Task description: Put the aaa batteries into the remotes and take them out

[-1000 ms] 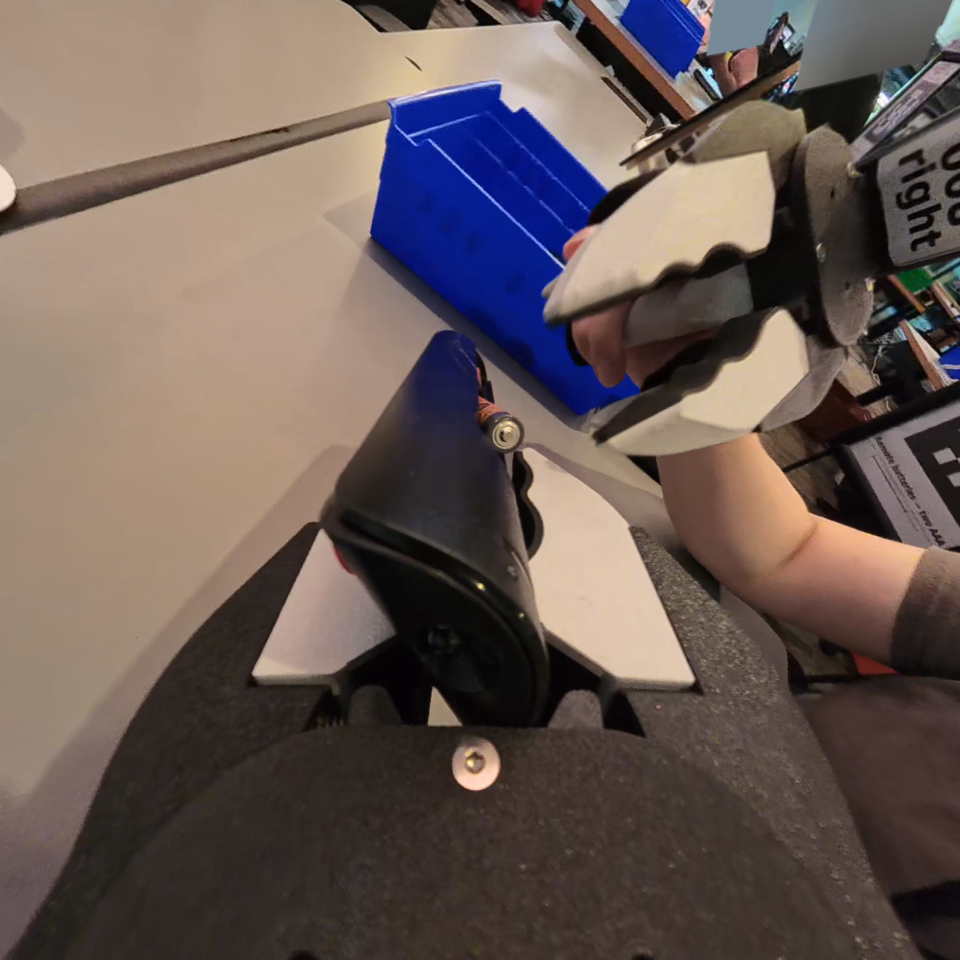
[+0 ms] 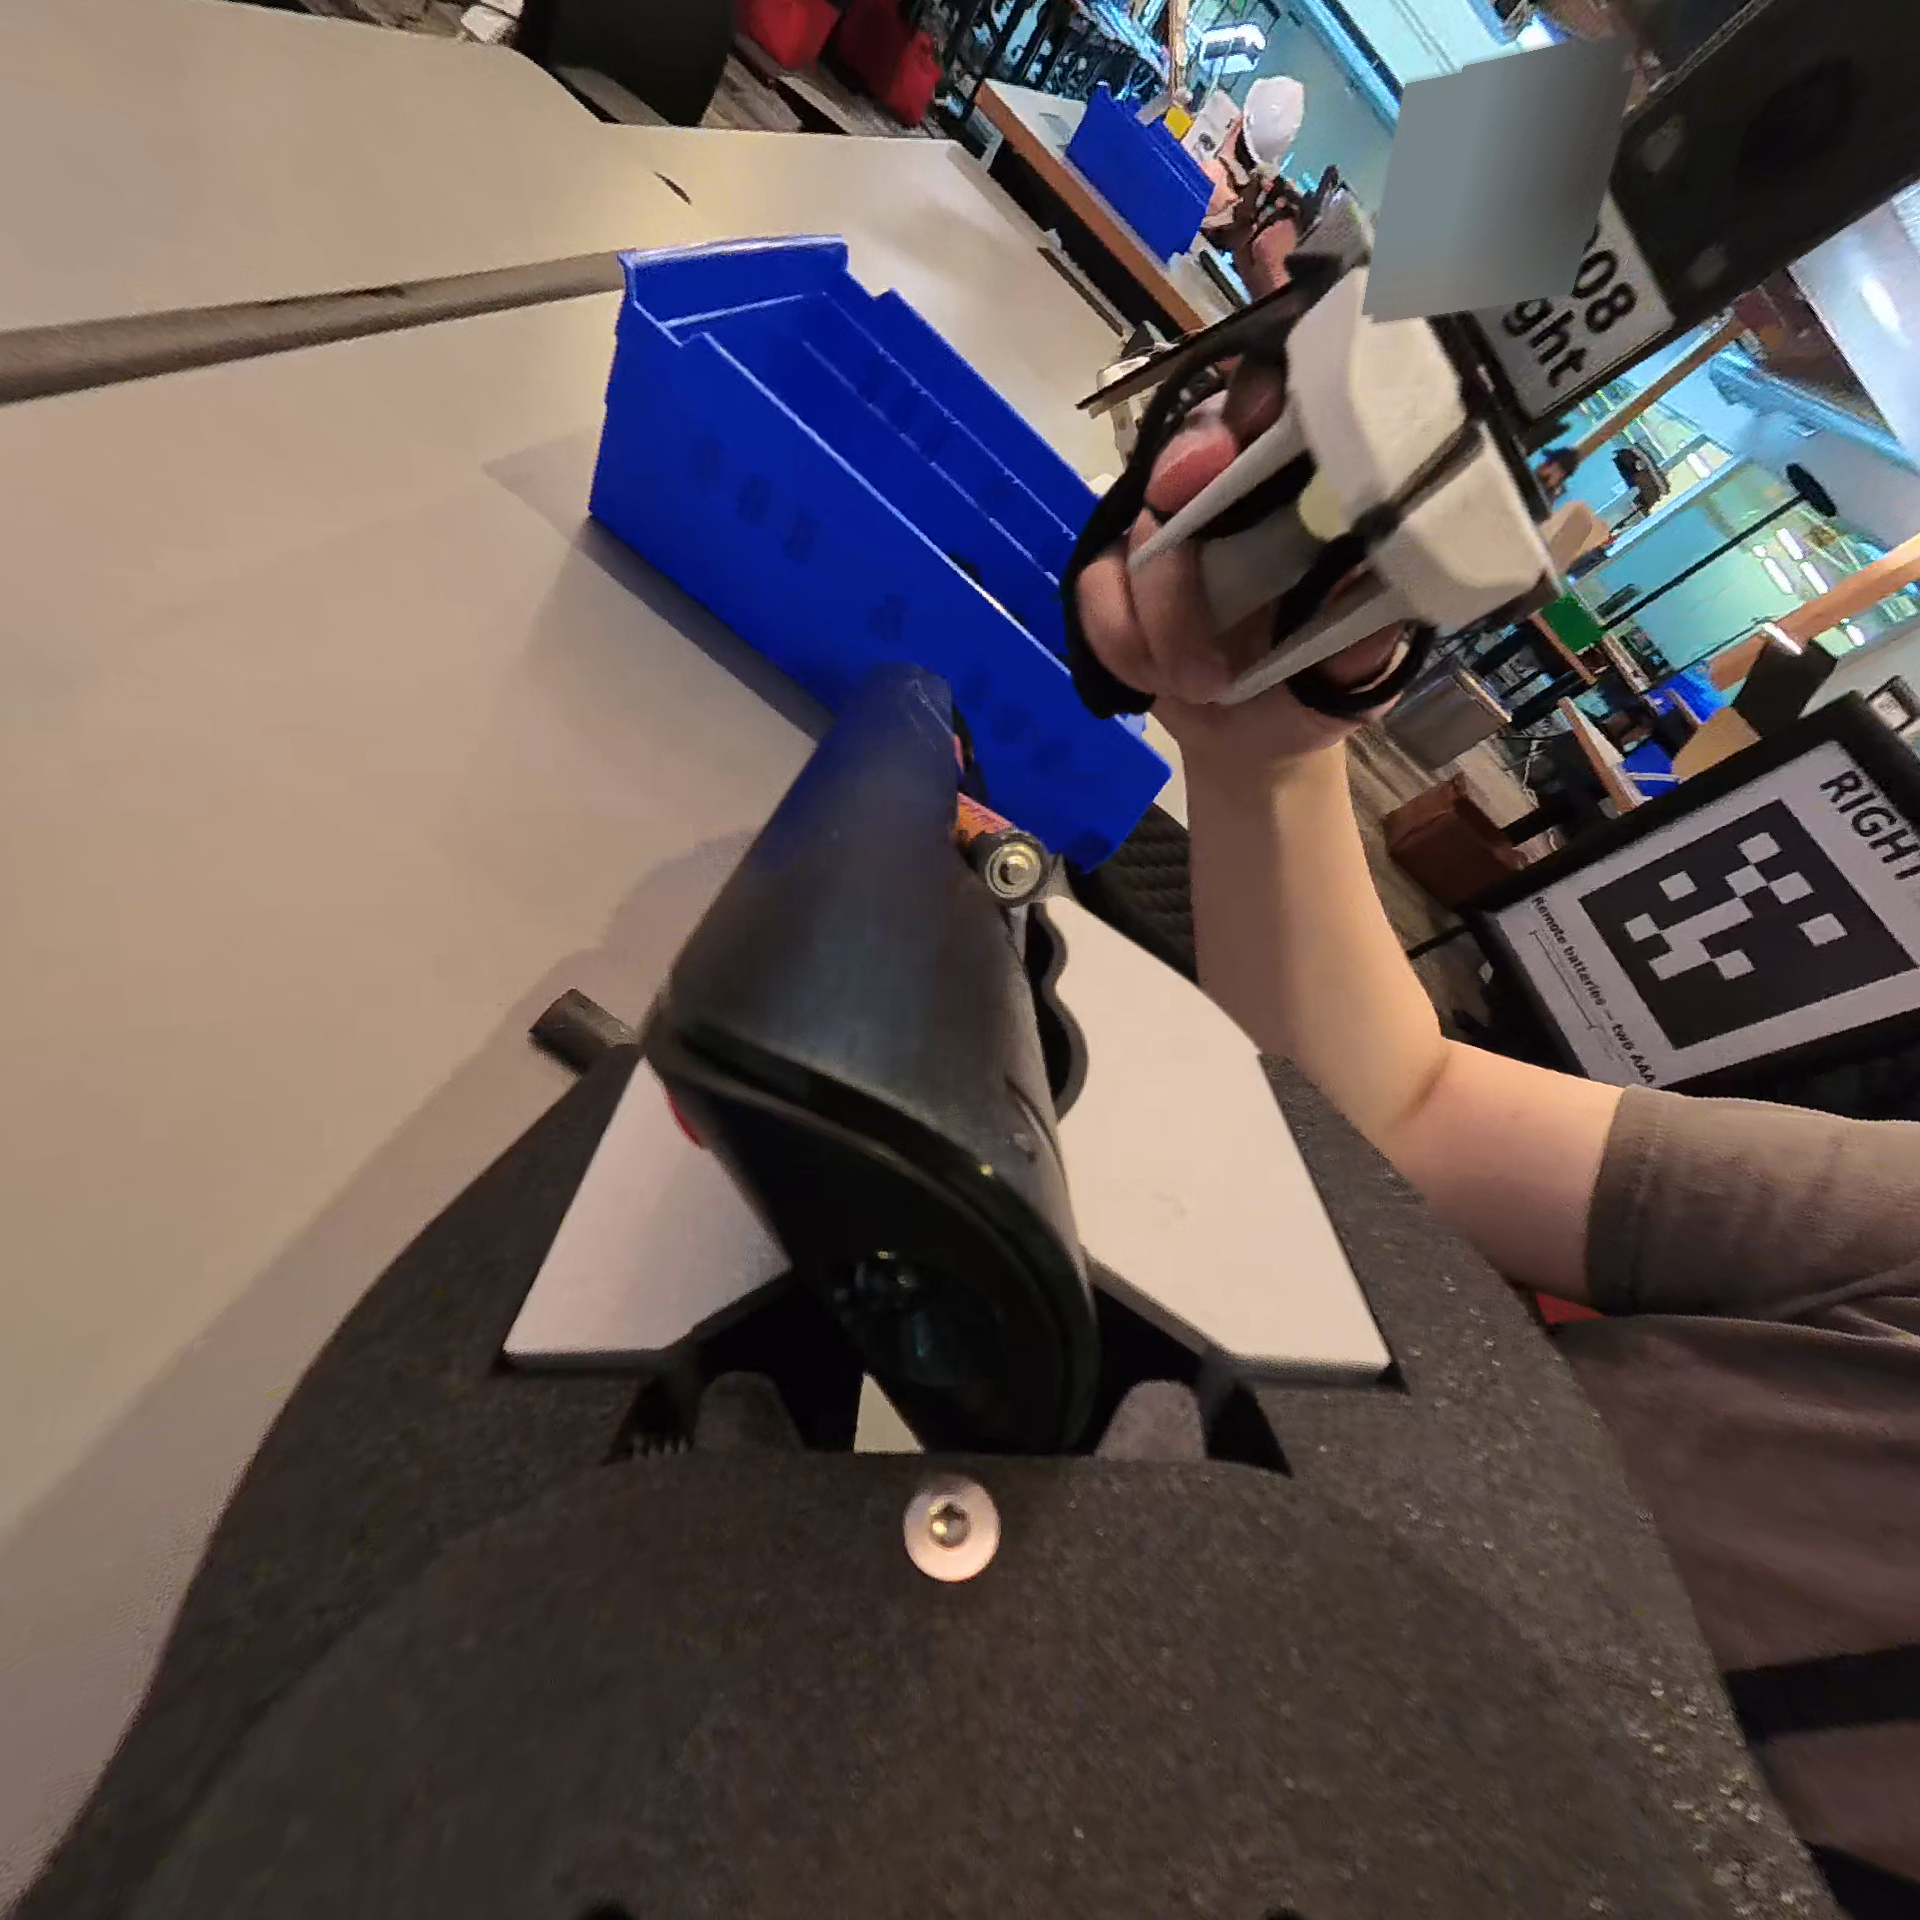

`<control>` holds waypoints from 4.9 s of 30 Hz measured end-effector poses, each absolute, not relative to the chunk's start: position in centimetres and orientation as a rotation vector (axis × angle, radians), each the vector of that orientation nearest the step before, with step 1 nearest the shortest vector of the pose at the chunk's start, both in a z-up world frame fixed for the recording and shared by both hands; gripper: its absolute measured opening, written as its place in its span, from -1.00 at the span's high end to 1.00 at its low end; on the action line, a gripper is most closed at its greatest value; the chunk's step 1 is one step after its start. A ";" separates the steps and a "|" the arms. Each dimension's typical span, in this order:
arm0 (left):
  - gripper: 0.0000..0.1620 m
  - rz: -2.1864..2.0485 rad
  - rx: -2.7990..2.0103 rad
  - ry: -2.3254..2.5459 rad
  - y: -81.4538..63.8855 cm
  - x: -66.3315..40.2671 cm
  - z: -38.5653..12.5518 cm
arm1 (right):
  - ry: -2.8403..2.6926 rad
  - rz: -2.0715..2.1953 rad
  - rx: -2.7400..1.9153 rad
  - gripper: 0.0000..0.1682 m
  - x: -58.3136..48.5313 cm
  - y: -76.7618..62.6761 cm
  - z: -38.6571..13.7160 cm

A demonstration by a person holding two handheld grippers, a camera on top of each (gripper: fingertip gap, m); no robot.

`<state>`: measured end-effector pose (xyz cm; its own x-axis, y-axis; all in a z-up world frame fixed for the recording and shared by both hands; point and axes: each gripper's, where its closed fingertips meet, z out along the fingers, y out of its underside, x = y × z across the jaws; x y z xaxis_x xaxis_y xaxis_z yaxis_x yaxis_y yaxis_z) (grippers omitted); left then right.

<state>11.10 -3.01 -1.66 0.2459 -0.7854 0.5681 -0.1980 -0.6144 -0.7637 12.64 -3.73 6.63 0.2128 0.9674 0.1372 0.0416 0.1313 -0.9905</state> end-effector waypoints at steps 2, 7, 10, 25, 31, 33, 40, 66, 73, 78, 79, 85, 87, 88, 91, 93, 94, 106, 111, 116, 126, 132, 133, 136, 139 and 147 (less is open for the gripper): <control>0.66 -1.348 -1.982 0.914 -3.0 11.1 -2.0 | -1.184 0.896 -1.278 0.90 11.8 -3.5 5.2; 0.65 -1.269 -1.995 1.003 -3.7 11.5 -2.5 | -1.360 0.648 -1.383 0.79 10.1 -3.1 1.7; 0.66 -1.274 -1.994 1.019 -4.2 11.8 -2.6 | -1.410 0.609 -1.373 0.77 9.0 -3.7 1.2; 0.65 -1.251 -1.999 1.019 -4.0 11.5 -2.5 | -0.897 0.244 -1.578 0.87 22.8 2.8 5.9; 0.66 -1.257 -2.024 1.037 -4.1 11.7 -3.3 | -0.939 -0.440 -2.168 0.86 38.9 6.3 -9.1; 0.66 -1.254 -2.027 1.038 -4.1 11.9 -3.5 | -0.996 -0.501 -2.158 0.86 39.8 6.9 -11.4; 0.66 -1.260 -2.025 1.017 -3.8 11.7 -3.4 | -0.726 -0.643 -2.072 0.41 42.3 8.6 -8.7; 0.66 -0.894 -1.816 0.818 0.2 7.6 1.9 | -0.473 1.007 -1.812 0.45 11.7 3.7 1.8; 0.66 -0.817 -1.819 0.835 0.1 7.8 1.8 | -0.488 0.892 -1.854 0.52 11.9 3.9 1.1; 0.66 -0.756 -1.818 0.849 -0.1 7.9 1.7 | -0.478 0.903 -1.866 0.52 11.8 3.8 1.1; 0.66 -0.745 -1.818 0.850 -0.1 8.0 1.7 | -0.475 0.904 -1.867 0.51 11.8 3.8 1.1; 0.67 -0.698 -1.814 0.860 -0.3 8.1 1.8 | -0.493 0.903 -1.854 0.51 11.9 3.7 1.2; 0.66 -0.697 -1.809 0.863 -0.4 8.2 1.9 | -0.507 0.897 -1.845 0.54 12.1 3.6 1.3; 0.67 -0.703 -1.806 0.860 -0.5 8.2 2.0 | -0.510 0.895 -1.842 0.57 12.2 3.6 1.4; 0.66 -0.685 -1.810 0.870 -0.6 8.2 2.0 | -0.531 0.847 -1.855 0.69 12.6 3.7 1.0; 0.67 -0.660 -1.812 0.877 -0.6 8.2 2.0 | -0.548 0.791 -1.861 0.81 12.8 3.9 0.8; 0.67 -0.647 -1.812 0.883 -0.7 8.2 2.0 | -0.555 0.780 -1.863 0.81 12.8 3.9 0.7; 0.66 -0.877 -1.767 0.830 -1.1 7.8 3.6 | -0.442 1.288 -1.739 0.55 11.6 2.6 3.4; 0.67 -0.926 -1.755 0.811 -1.1 7.6 4.1 | -0.436 1.327 -1.718 0.51 11.8 2.2 4.2; 0.66 -0.868 -1.763 0.826 -1.1 7.7 3.8 | -0.461 1.158 -1.766 0.47 11.4 2.4 3.6; 0.67 -0.831 -1.741 0.854 -1.7 8.0 4.1 | -0.512 1.044 -1.742 0.49 11.5 2.2 3.7; 0.67 -0.802 -1.709 0.877 -2.0 8.3 4.4 | -0.545 1.042 -1.723 0.51 11.8 1.9 4.2; 0.67 -0.799 -1.707 0.881 -2.0 8.3 4.4 | -0.551 1.047 -1.723 0.52 11.8 1.9 4.2; 0.67 -0.814 -1.704 0.881 -2.2 8.3 4.6 | -0.561 1.063 -1.717 0.55 11.9 1.7 4.3; 0.68 -0.819 -1.704 0.879 -2.2 8.2 4.7 | -0.566 1.069 -1.715 0.57 11.9 1.7 4.4; 0.68 -0.837 -1.697 0.884 -2.4 8.1 4.9 | -0.583 1.123 -1.705 0.63 12.0 1.4 4.5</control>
